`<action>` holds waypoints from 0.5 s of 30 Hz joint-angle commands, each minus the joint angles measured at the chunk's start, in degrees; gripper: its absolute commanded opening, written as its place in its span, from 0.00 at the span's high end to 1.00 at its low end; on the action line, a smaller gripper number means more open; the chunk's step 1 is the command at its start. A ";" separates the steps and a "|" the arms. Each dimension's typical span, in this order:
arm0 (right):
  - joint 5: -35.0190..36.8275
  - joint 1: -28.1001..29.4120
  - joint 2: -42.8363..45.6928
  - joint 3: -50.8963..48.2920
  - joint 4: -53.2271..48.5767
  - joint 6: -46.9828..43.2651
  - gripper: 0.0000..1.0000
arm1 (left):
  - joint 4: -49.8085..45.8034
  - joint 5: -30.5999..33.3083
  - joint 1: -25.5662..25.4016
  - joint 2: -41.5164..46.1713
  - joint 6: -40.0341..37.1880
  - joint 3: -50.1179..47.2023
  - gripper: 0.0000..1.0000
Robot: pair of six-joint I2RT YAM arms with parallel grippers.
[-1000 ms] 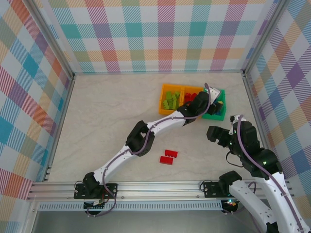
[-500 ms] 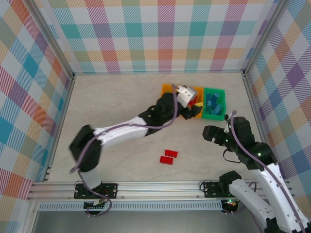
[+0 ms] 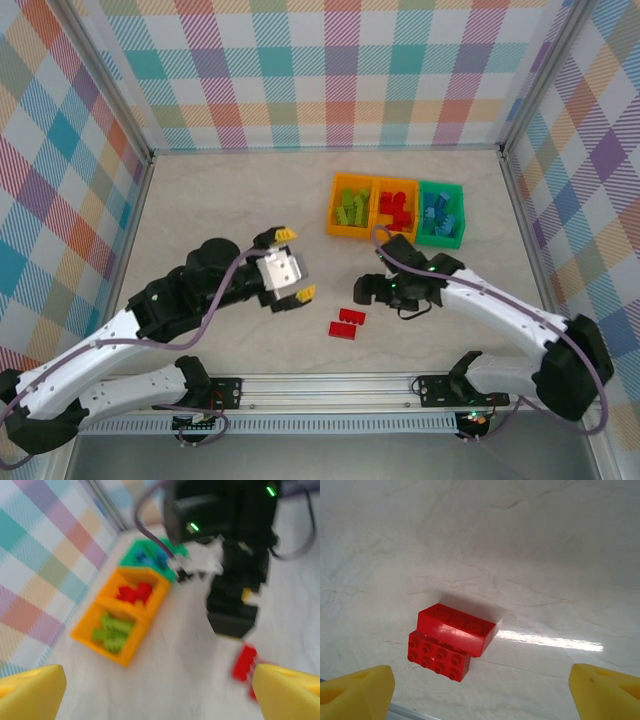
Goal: Sort the legos into containers by color
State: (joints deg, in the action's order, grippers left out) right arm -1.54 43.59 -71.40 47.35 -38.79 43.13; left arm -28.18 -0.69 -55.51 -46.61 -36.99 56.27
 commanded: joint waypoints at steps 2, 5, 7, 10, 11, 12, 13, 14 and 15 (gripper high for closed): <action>2.05 5.71 -6.67 0.09 6.02 7.79 0.02 | -13.00 -0.83 -0.66 6.78 -6.69 -6.03 0.00; 3.15 8.06 -11.67 1.42 6.73 8.66 0.00 | -13.21 0.08 -0.66 10.02 -7.93 -10.20 0.00; 2.93 8.97 -14.38 2.26 7.46 9.35 0.00 | -13.51 0.72 -0.66 11.04 -8.97 -12.38 0.00; 4.02 10.46 -17.56 4.01 7.50 10.66 0.00 | -14.84 3.51 -0.66 11.47 -12.43 -15.02 0.00; 4.77 10.86 -18.50 4.38 7.22 11.21 0.00 | -15.37 4.90 -0.66 11.39 -13.87 -15.72 0.00; 5.29 11.12 -19.30 4.76 7.06 11.94 0.01 | -15.64 5.85 -0.66 11.37 -15.14 -16.37 0.00; 5.49 11.18 -20.13 4.94 7.04 12.38 0.03 | -15.80 6.41 -0.63 11.37 -16.31 -16.98 0.00; 5.86 11.20 -20.79 5.23 6.98 12.86 0.05 | -15.65 6.56 -0.66 11.52 -17.28 -17.68 0.00; 6.38 11.25 -21.23 5.45 6.81 13.06 0.07 | -15.67 6.21 -0.66 11.69 -17.97 -18.14 0.00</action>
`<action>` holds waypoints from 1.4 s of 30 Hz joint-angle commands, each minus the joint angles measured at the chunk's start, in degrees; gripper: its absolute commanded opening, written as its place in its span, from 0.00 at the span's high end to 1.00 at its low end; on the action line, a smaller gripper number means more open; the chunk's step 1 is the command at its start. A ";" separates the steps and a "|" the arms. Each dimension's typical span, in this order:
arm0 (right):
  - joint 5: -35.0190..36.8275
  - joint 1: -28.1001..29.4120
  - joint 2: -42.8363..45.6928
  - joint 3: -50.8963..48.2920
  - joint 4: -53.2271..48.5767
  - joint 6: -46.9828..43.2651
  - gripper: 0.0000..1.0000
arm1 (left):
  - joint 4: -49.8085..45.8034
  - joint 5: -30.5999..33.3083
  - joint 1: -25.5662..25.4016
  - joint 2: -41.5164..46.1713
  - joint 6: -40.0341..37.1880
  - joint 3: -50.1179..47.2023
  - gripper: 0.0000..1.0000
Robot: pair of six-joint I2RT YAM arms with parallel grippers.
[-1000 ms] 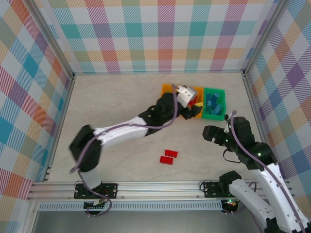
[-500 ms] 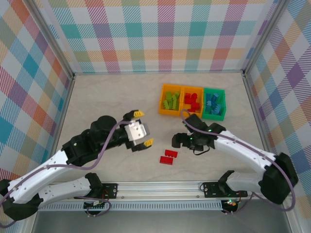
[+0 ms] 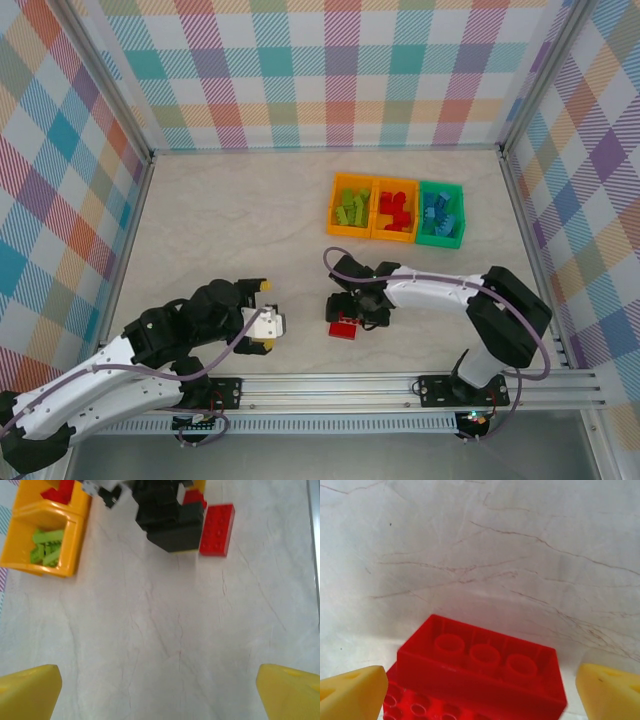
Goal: Sort the legos into containers by color
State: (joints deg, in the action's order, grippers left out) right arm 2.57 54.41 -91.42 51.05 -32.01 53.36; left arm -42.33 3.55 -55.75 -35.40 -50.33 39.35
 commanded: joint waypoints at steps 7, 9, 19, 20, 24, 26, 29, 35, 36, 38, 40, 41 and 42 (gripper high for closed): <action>4.79 0.34 -3.34 2.75 -0.36 3.40 0.16 | 0.09 -3.52 -0.42 4.02 -6.22 -3.89 0.00; 6.29 0.34 -3.40 2.42 -0.12 3.68 0.18 | 0.75 -4.37 -0.42 5.04 -6.59 -4.52 0.00; 10.20 0.17 2.13 1.71 -0.78 2.80 0.43 | 2.11 -5.00 -0.32 5.60 -6.98 -5.73 0.00; 11.32 -0.12 3.35 2.05 -1.44 2.03 0.44 | 2.28 -5.17 -0.24 5.60 -6.98 -5.78 0.00; 14.42 -4.58 8.35 4.48 -3.40 -3.91 0.44 | 3.50 -5.47 -0.02 5.60 -6.90 -6.03 0.00; 16.03 -9.30 10.41 6.11 -3.33 -9.21 0.45 | 4.84 -5.92 0.58 5.82 -6.89 -6.37 0.00; 15.54 -18.82 10.72 9.16 -0.70 -17.82 0.45 | 7.87 -7.92 2.38 6.63 -6.11 -7.65 0.00; 11.87 -33.40 -1.19 21.20 4.75 -29.77 0.45 | 15.57 -10.27 5.99 6.80 2.49 -8.75 0.00; 10.96 -34.72 -3.33 23.31 5.34 -30.35 0.45 | 16.20 -10.28 6.52 6.54 3.35 -8.77 0.00; 9.09 -36.90 -8.00 28.05 5.99 -30.95 0.45 | 17.07 -10.47 7.45 5.73 4.51 -8.77 0.00; 8.43 -37.76 -11.92 32.53 5.48 -31.38 0.40 | 17.27 -10.83 8.13 5.26 4.84 -8.76 0.00; 8.34 -38.06 -13.88 34.84 4.86 -31.52 0.37 | 17.35 -11.00 8.37 5.12 4.96 -8.84 0.00; 8.33 -38.07 -15.18 36.43 4.21 -31.61 0.34 | 17.36 -11.02 8.54 5.12 5.05 -8.94 0.00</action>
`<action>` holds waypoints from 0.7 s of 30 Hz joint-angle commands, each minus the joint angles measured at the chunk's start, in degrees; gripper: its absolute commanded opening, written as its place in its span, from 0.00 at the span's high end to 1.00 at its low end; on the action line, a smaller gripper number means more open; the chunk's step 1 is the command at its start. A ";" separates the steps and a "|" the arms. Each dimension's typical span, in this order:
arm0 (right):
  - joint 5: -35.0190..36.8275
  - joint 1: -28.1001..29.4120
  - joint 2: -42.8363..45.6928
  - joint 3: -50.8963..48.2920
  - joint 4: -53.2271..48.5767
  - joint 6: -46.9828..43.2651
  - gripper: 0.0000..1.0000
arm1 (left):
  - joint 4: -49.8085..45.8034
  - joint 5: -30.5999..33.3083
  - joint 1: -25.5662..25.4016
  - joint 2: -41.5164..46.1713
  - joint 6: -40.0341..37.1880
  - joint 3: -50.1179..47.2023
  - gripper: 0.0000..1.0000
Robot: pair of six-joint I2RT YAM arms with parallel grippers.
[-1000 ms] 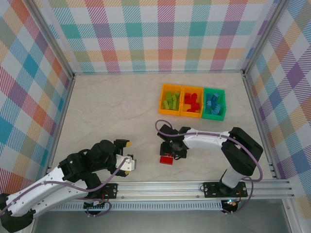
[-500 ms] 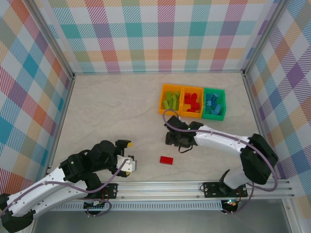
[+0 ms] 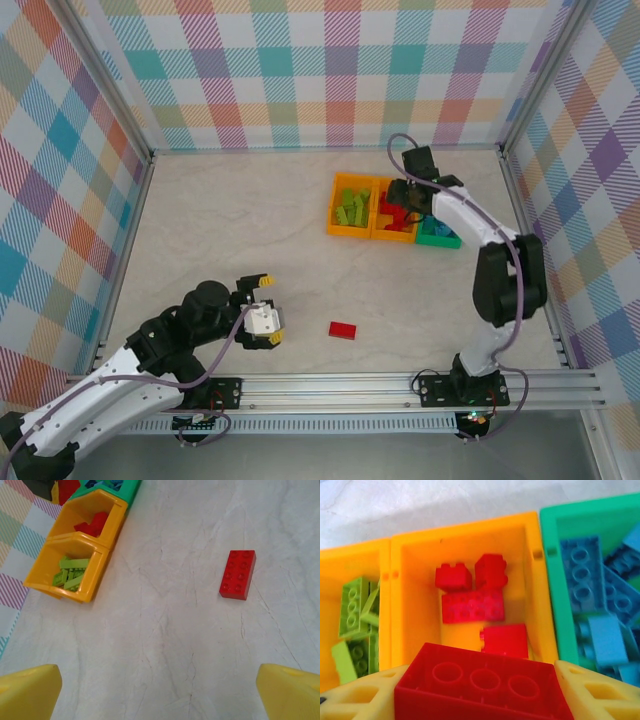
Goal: Sort the legos into containers by color
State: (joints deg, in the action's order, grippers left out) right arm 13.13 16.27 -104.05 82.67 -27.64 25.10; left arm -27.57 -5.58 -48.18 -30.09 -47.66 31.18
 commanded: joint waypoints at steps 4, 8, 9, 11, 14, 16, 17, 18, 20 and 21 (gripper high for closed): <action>-1.87 -0.11 -5.29 9.99 -3.15 -3.39 0.18 | 2.91 -2.15 1.32 0.19 2.57 -1.38 0.00; -3.06 -0.15 -1.86 8.52 -3.75 -3.34 0.12 | 3.35 -2.87 1.46 0.62 2.63 -1.64 0.00; -3.91 -0.15 -0.65 7.60 -3.93 -3.50 0.11 | 3.32 -3.15 1.54 0.64 2.57 -1.65 0.00; -7.37 0.11 3.01 4.86 -5.28 -3.76 0.12 | 2.03 -4.43 1.53 0.64 1.63 -1.31 0.00; -11.25 2.90 11.84 -3.75 -4.86 -6.23 0.12 | -0.21 -6.78 1.59 1.21 -0.41 -1.10 0.00; -12.69 6.59 18.64 -11.19 -4.19 -8.50 0.12 | -1.06 -8.20 1.59 1.65 -2.33 -1.40 0.00; -13.07 9.10 21.88 -14.76 -4.18 -9.44 0.13 | -1.77 -9.19 1.63 1.70 -3.88 -1.64 0.00; -13.43 11.59 24.90 -17.67 -4.19 -10.34 0.13 | -2.29 -9.89 1.69 1.70 -5.25 -1.93 0.00; -16.70 18.28 29.78 -23.02 -4.77 -14.21 0.13 | -2.83 -10.48 1.75 1.37 -7.76 -2.77 0.00; -17.59 21.52 30.88 -24.54 -5.70 -16.10 0.13 | -2.96 -10.65 1.85 1.14 -8.65 -3.11 0.00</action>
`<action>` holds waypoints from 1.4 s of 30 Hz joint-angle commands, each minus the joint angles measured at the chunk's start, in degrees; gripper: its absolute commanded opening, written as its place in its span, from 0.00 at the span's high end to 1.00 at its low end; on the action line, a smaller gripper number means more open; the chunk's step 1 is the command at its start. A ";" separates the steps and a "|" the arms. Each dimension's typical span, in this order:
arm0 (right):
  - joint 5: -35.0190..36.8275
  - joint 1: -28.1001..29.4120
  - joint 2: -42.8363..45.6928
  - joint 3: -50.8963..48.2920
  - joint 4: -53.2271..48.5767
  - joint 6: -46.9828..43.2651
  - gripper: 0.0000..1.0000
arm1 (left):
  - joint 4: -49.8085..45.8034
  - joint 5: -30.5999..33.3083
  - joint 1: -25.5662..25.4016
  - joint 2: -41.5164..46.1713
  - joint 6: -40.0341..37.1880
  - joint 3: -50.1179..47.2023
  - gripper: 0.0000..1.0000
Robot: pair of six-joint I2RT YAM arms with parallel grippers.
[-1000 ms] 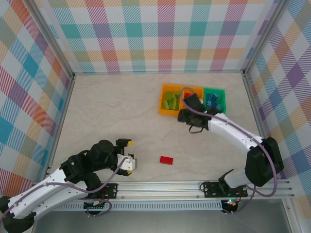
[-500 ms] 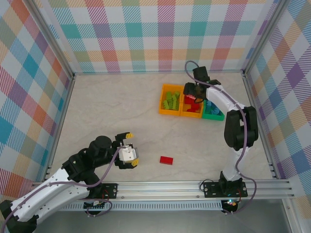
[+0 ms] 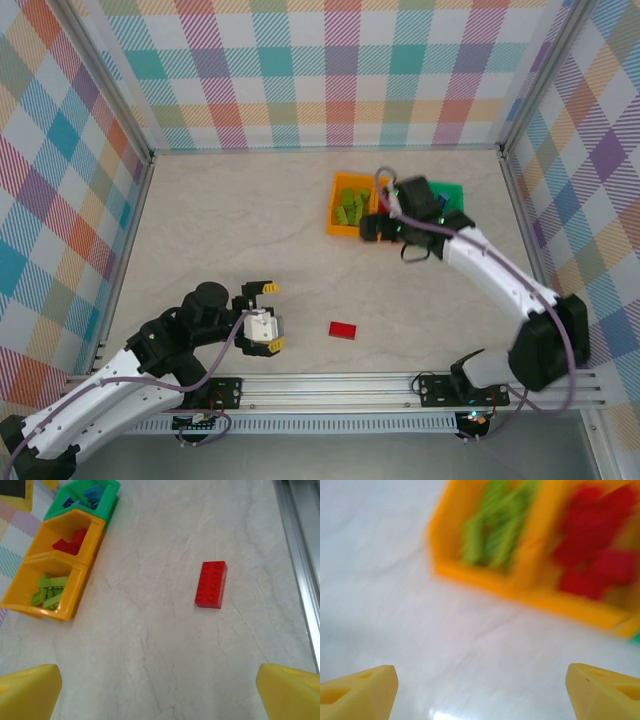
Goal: Sort the legos into containers by color
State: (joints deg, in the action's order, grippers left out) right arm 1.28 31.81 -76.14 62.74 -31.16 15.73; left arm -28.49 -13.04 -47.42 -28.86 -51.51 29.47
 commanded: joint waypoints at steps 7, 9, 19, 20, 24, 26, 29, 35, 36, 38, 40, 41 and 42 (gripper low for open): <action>4.47 23.18 -3.44 -7.21 -9.47 -14.31 0.12 | -2.88 -8.11 2.50 -1.72 -7.12 -1.15 0.00; 5.39 24.82 -5.86 -7.78 -8.83 -16.84 0.12 | -4.15 -8.52 2.63 -1.89 -8.40 -1.25 0.00; 1.57 27.78 -14.24 -10.10 -2.38 -28.03 0.09 | -6.14 -9.37 2.76 -2.22 -12.65 -2.49 0.00; 0.77 27.91 -14.57 -10.04 -2.11 -28.06 0.11 | -6.22 -9.29 2.73 -2.31 -12.63 -2.47 0.00; 1.49 28.58 -16.87 -9.48 -3.07 -28.64 0.33 | -6.33 -9.42 2.87 -2.51 -13.01 -2.49 0.00; 2.97 28.70 -18.41 -9.30 -3.57 -28.56 0.48 | -6.08 -9.97 2.99 -2.35 -12.93 -2.47 0.00; 4.08 29.47 -20.17 -9.19 -4.25 -28.97 0.52 | -6.03 -10.25 3.04 -2.06 -12.83 -2.49 0.00; 4.17 29.82 -20.35 -9.54 -4.14 -29.61 0.72 | -5.97 -10.08 3.25 -2.08 -12.83 -2.49 0.00; 4.17 29.81 -19.69 -9.71 -3.92 -29.46 0.75 | -6.05 -9.93 3.28 -2.03 -12.83 -2.49 0.00; 4.41 29.84 -17.67 -10.38 -2.86 -29.06 0.77 | -5.92 -9.82 3.28 -1.91 -12.81 -2.51 0.00; 4.78 29.27 -14.56 -11.04 -1.18 -28.04 0.78 | -5.27 -9.90 3.31 -1.41 -12.61 -2.57 0.00; 4.51 28.59 -12.65 -11.22 -0.21 -27.06 0.79 | -4.37 -9.90 3.31 -0.95 -12.07 -2.87 0.00; 3.89 27.69 -10.97 -11.31 0.71 -26.01 0.79 | -3.00 -9.90 3.38 -0.41 -11.23 -3.20 0.00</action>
State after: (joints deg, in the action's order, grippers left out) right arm 5.76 60.58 -92.14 51.72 -33.06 -12.43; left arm -33.28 -21.43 -44.84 -30.61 -63.20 27.44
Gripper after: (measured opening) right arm 0.303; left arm 0.997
